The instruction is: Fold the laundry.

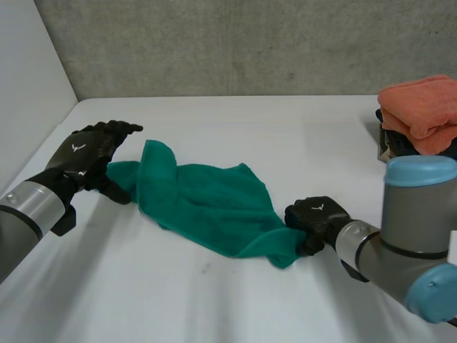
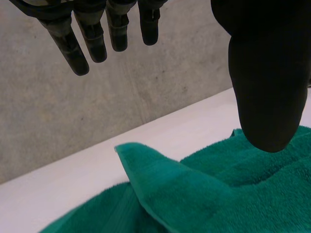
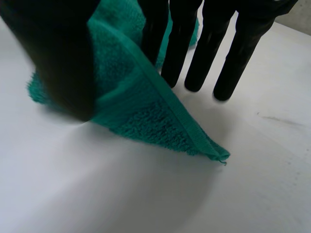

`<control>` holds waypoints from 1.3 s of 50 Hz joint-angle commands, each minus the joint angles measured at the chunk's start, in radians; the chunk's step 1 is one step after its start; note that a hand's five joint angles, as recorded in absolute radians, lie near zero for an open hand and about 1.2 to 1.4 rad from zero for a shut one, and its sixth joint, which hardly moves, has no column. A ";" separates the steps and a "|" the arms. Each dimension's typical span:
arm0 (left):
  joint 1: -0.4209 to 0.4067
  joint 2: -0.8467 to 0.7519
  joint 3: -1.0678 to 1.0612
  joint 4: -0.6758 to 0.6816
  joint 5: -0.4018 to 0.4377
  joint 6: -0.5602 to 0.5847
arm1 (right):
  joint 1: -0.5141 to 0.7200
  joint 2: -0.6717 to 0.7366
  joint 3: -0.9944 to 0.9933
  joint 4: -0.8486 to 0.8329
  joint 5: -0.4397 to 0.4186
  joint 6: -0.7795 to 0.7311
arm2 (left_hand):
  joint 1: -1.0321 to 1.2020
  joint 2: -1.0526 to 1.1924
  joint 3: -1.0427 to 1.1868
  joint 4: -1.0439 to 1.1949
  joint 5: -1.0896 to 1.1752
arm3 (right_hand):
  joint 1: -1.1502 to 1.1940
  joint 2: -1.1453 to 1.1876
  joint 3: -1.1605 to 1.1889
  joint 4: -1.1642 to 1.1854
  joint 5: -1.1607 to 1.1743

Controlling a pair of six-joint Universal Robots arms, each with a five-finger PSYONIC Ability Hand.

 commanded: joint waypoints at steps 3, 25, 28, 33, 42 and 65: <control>0.012 -0.024 -0.007 0.004 -0.019 -0.016 | 0.050 -0.019 -0.042 -0.103 0.106 0.064 | -0.010 -0.030 -0.036 -0.026 -0.047 | 0.519 0.511 0.522 0.522 0.523; 0.037 -0.471 0.376 0.102 0.249 0.349 | 0.098 -0.483 0.012 -0.074 -0.041 0.012 | -0.011 -0.031 -0.037 -0.026 -0.048 | 0.519 0.511 0.522 0.522 0.523; 0.032 -0.519 0.427 0.081 0.272 0.399 | 0.103 -0.470 0.011 -0.071 -0.040 0.002 | -0.005 -0.025 -0.031 -0.020 -0.042 | 0.519 0.511 0.522 0.522 0.523; 0.034 -0.606 0.543 0.006 0.286 0.462 | 0.107 -0.447 0.012 -0.068 -0.029 -0.012 | 0.107 0.087 0.081 0.092 0.070 | 0.519 0.511 0.522 0.522 0.523; -0.004 -0.711 0.675 -0.077 0.303 0.548 | 0.110 -0.409 0.024 -0.060 -0.012 -0.023 | 0.148 0.128 0.122 0.133 0.111 | 0.519 0.511 0.522 0.522 0.523; 0.017 -0.222 0.590 -0.137 0.030 0.421 | -0.072 -0.304 -0.265 0.055 0.186 -0.294 | 1.211 1.191 1.185 1.195 1.174 | 0.519 0.511 0.522 0.522 0.523</control>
